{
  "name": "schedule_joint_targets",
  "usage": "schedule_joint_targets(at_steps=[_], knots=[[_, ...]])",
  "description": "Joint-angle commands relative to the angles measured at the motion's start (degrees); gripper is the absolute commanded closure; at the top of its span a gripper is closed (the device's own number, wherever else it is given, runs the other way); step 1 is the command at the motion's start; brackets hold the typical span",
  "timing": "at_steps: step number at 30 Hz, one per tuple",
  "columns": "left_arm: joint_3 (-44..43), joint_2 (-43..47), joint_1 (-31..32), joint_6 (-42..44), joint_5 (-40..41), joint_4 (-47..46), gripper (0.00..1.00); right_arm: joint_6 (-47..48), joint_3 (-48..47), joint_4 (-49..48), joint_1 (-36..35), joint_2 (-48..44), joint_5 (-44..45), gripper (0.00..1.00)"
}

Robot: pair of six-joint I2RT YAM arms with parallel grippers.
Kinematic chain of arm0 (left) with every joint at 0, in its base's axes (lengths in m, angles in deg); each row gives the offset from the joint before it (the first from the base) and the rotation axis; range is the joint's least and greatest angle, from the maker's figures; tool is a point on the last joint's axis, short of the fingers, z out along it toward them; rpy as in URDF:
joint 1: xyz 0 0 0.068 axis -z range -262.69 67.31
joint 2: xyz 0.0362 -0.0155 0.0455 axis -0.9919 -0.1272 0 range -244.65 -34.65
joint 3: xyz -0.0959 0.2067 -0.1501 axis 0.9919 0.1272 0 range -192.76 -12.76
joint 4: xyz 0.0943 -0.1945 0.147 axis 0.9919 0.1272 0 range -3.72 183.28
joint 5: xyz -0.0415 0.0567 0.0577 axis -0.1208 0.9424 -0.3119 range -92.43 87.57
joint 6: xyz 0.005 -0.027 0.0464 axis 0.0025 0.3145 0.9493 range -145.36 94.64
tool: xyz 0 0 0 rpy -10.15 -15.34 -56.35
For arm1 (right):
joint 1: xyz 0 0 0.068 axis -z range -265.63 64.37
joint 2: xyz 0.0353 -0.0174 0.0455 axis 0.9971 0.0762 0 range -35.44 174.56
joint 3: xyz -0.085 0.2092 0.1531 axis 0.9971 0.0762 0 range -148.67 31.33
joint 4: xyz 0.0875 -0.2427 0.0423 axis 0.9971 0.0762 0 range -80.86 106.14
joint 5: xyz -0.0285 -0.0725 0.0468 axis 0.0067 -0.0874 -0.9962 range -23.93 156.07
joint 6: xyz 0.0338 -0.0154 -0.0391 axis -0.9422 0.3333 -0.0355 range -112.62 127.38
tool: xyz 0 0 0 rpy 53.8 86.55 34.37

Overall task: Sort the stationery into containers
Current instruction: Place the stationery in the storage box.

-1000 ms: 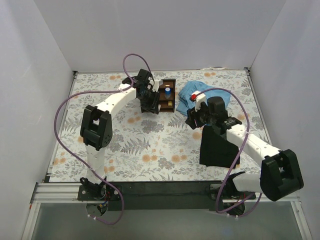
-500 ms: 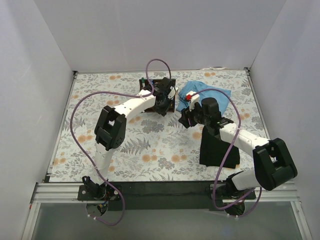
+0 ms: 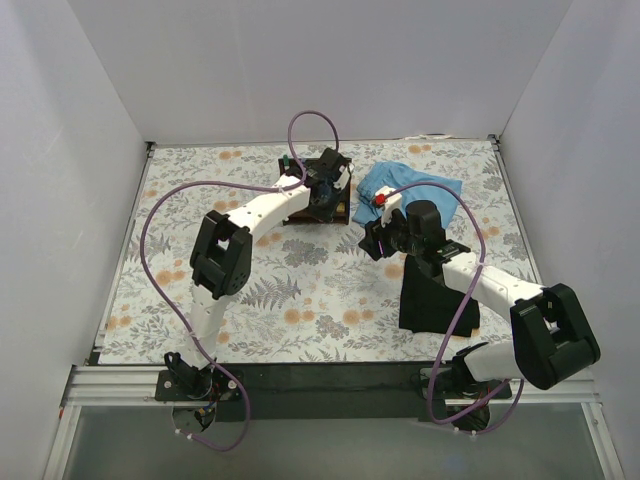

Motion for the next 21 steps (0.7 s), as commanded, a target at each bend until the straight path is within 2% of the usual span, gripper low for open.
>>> schedule_joint_targets(at_steps=[1, 16, 20, 21], knots=[[-3.51, -0.77, -1.02, -0.69, 0.71, -1.14, 1.00, -0.04, -0.90, -2.42, 0.11, -0.31, 0.24, 0.41], [-2.46, -1.13, -4.80, -2.80, -2.89, -0.70, 1.00, 0.14, -1.70, -2.07, 0.11, 0.57, 1.20, 0.41], [-4.47, -2.45, -4.89, -2.63, -3.07, -1.14, 1.00, 0.23, -1.87, -2.16, 0.11, 1.10, 1.03, 0.41], [-5.00, -2.97, -4.97, -2.80, -3.07, -1.23, 0.97, 0.23, -2.05, -2.07, 0.19, 1.19, 1.03, 0.41]])
